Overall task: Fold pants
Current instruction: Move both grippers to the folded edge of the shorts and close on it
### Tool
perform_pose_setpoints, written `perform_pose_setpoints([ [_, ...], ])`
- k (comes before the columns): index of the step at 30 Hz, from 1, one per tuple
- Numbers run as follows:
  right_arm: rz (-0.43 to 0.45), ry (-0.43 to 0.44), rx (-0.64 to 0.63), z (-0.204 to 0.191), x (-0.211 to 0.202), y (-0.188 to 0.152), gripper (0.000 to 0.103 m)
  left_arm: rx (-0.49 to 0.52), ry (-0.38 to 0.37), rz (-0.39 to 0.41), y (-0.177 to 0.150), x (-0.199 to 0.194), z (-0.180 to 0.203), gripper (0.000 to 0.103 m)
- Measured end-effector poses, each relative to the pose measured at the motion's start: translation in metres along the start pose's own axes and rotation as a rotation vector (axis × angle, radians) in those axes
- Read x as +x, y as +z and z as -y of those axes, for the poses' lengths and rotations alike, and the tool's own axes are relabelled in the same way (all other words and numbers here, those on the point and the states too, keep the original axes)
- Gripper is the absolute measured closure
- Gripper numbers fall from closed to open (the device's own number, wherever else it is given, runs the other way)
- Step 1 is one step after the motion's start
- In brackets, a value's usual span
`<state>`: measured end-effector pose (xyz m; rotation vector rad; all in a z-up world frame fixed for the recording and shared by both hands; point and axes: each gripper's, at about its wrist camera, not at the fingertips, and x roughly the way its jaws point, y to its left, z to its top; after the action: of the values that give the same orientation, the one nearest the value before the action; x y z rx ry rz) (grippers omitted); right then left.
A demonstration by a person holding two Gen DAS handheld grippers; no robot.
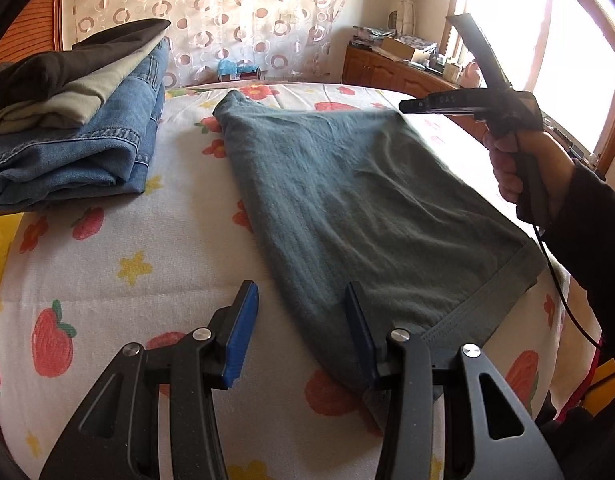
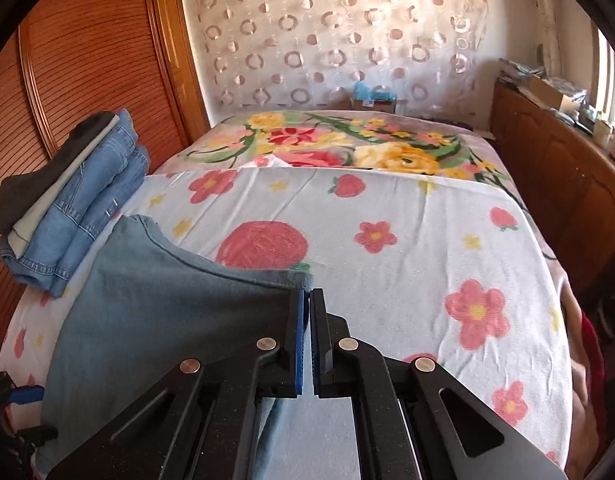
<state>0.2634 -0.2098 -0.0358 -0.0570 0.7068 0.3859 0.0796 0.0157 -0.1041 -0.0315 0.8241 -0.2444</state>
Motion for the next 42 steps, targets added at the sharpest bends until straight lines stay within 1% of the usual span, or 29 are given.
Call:
perform_pose_setpoints([
  [2,-0.003,-0.036,-0.012,0.0,0.001,-0.001,0.101,0.003,0.0,0.0,0.0,0.0,0.0,0.057],
  [4,-0.008,-0.022,0.002,0.002,-0.002,-0.002,0.1,0.005,0.002,0.001,0.0,0.0,0.0,0.057],
  [5,-0.01,-0.03,0.008,0.004,-0.006,-0.003,0.1,0.005,0.004,0.001,0.0,0.001,0.0,0.057],
  [8,-0.003,-0.017,-0.001,0.002,-0.024,-0.009,0.094,0.009,0.01,0.003,0.0,0.001,0.001,0.056],
  [10,0.01,-0.004,-0.022,-0.004,-0.043,-0.018,0.092,0.012,0.0,0.007,-0.001,0.001,0.003,0.05],
  [11,0.015,0.002,-0.034,-0.007,-0.052,-0.024,0.087,0.017,-0.002,0.008,-0.001,0.001,0.004,0.049],
  [12,0.02,0.005,-0.048,-0.01,-0.062,-0.032,0.079,0.023,-0.004,0.007,-0.002,0.001,0.005,0.044],
  [13,0.024,0.01,-0.061,-0.013,-0.072,-0.04,0.075,0.029,-0.004,0.004,-0.002,0.001,0.007,0.039],
  [14,0.027,0.015,-0.069,-0.015,-0.081,-0.048,0.065,0.028,-0.006,0.003,-0.002,0.002,0.008,0.036],
  [15,0.032,0.009,-0.07,-0.015,-0.09,-0.055,0.057,0.024,-0.009,0.001,-0.001,0.002,0.009,0.029],
  [16,0.042,0.0,-0.069,-0.017,-0.099,-0.063,0.056,0.022,-0.011,0.001,-0.002,0.002,0.011,0.027],
  [21,0.073,0.043,-0.064,-0.02,-0.139,-0.093,0.056,0.038,0.017,0.0,-0.004,0.003,0.015,0.027],
  [25,0.078,0.053,-0.071,-0.024,-0.16,-0.116,0.056,0.025,0.011,-0.008,-0.003,0.002,0.015,0.027],
  [31,0.047,0.085,-0.049,-0.034,-0.167,-0.136,0.056,0.013,0.002,-0.012,-0.004,-0.001,0.015,0.027],
  [33,0.025,0.092,-0.051,-0.039,-0.166,-0.143,0.056,0.017,0.001,-0.011,-0.006,-0.004,0.016,0.027],
  [37,-0.004,0.103,-0.046,-0.046,-0.156,-0.147,0.056,0.017,-0.001,-0.004,-0.009,-0.01,0.016,0.027],
  [42,-0.037,0.077,-0.046,-0.049,-0.149,-0.152,0.056,0.004,-0.029,0.002,-0.015,-0.018,0.013,0.027],
])
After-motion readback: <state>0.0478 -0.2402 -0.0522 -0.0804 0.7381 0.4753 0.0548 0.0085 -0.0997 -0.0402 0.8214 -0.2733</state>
